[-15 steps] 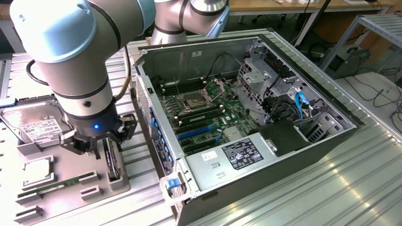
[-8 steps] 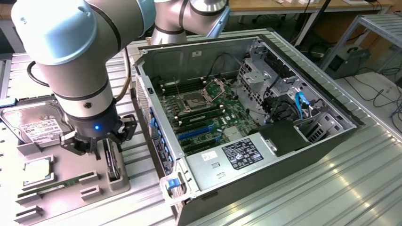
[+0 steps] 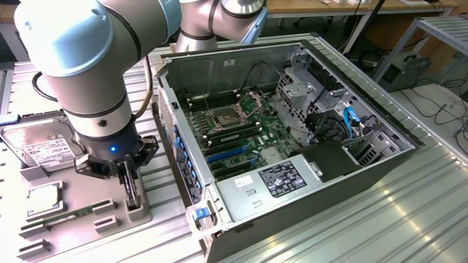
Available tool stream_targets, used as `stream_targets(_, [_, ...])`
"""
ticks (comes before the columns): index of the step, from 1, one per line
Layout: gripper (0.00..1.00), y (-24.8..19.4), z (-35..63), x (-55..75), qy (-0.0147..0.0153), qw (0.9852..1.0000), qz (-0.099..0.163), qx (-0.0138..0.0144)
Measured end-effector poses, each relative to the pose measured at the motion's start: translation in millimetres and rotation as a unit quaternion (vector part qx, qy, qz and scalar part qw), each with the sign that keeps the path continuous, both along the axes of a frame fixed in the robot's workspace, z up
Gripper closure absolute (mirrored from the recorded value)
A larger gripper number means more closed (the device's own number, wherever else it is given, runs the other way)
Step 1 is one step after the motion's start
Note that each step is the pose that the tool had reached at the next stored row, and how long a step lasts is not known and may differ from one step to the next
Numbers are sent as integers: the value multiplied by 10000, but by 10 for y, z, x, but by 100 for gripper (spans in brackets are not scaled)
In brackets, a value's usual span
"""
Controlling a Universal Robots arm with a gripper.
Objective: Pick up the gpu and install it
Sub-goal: 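Pick up the gpu and move the gpu toward the slot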
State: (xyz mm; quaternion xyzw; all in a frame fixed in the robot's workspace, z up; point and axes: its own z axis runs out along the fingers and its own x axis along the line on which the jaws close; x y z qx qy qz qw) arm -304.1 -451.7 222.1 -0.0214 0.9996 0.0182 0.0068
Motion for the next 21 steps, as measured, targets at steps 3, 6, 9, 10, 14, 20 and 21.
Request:
stream_targets(3, [72,0,-2,0,-1,10000,0,1])
stream_targets(6, [72,0,-2,1,-1,10000,0,1])
stream_targets(9, [72,1,9,1,-4,10000,0,2])
stream_targets(10, [72,0,21,1,-2,10000,0,1])
stream_targets(14, [72,0,97,1,0,10000,0,-1])
stream_targets(20, [72,0,219,0,8,10000,0,-1])
stream_targets(21, [72,0,241,0,9,10000,0,-1])
